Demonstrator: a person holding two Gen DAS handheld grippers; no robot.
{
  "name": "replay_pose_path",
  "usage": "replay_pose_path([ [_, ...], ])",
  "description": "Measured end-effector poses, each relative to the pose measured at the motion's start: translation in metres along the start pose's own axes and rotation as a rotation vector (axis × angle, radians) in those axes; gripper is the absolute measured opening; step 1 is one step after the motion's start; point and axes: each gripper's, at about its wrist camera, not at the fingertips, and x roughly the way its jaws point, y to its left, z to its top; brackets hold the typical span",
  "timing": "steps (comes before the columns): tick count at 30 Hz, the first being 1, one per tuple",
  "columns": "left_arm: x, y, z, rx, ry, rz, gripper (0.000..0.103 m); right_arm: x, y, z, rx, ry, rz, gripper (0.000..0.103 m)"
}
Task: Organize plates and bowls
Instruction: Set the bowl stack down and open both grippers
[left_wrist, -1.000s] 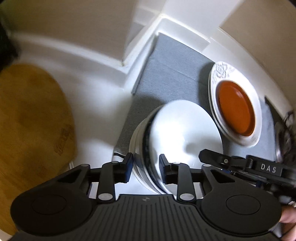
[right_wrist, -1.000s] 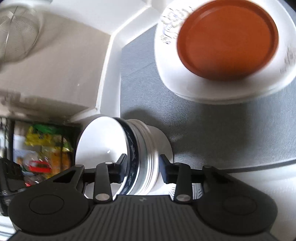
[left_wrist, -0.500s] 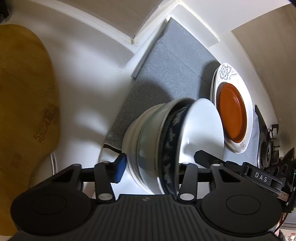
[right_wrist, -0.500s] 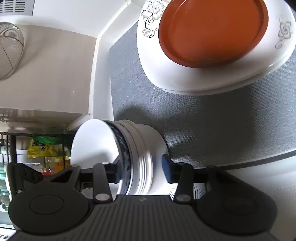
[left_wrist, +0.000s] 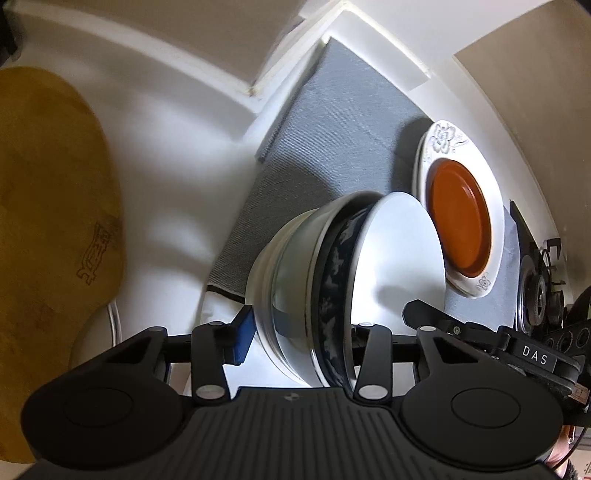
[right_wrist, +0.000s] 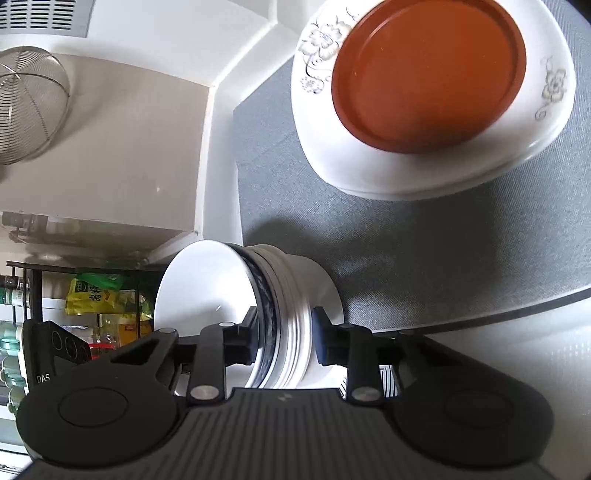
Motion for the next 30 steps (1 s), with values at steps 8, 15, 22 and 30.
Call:
replay_pose_path([
  [8, -0.006, -0.022, 0.007, 0.034, -0.011, 0.001, 0.045, -0.020, 0.000, 0.006, -0.013, -0.038, 0.012, 0.032],
  [15, -0.015, -0.061, 0.013, 0.112, -0.059, -0.003, 0.046, -0.049, 0.002, 0.023, -0.015, -0.103, 0.037, 0.032],
  [22, -0.016, -0.105, 0.034, 0.161, -0.084, -0.053, 0.046, -0.087, 0.010, 0.058, -0.063, -0.178, 0.028, 0.032],
  [30, 0.005, -0.155, 0.061, 0.207, -0.090, -0.091, 0.046, -0.122, -0.001, 0.103, -0.078, -0.273, 0.005, 0.032],
])
